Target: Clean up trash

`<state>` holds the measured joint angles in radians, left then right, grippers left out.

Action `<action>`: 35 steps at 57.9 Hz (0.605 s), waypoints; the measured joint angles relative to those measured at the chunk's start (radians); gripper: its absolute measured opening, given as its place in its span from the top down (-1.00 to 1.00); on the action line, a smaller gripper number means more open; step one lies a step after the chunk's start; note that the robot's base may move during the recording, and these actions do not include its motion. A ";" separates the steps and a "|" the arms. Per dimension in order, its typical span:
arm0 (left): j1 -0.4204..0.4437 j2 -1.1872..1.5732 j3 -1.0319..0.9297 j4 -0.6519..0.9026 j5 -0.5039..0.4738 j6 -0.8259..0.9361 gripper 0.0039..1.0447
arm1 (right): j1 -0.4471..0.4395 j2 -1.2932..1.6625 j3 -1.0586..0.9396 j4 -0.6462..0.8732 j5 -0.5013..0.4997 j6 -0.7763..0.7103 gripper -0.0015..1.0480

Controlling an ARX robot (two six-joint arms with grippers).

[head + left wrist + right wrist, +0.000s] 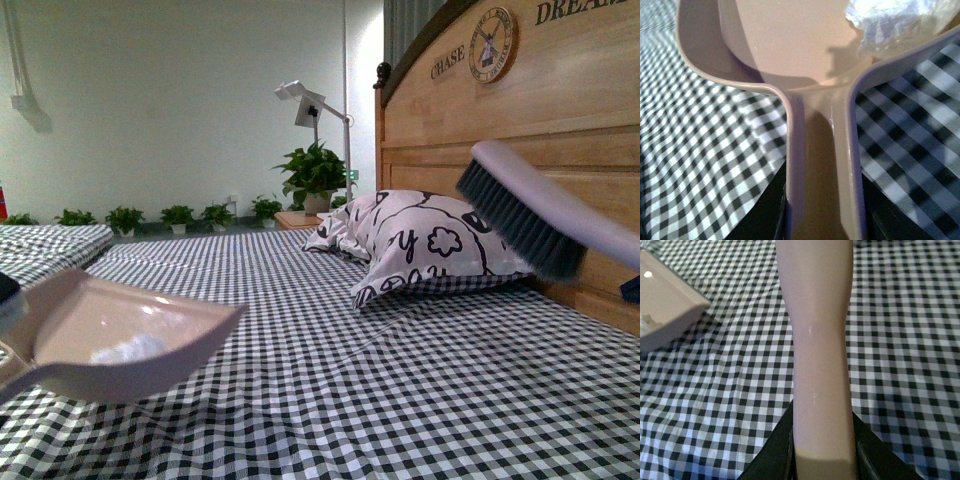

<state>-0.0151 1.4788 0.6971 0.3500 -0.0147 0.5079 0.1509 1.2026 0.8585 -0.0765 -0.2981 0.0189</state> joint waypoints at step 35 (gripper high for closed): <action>-0.111 -0.646 -0.294 0.117 -0.172 -0.066 0.51 | 0.049 -0.456 0.018 -0.145 0.001 0.125 0.63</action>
<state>-0.1265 0.8326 0.4030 0.4667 -0.1867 0.4423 0.2001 0.7467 0.8764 -0.2211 -0.2970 0.1436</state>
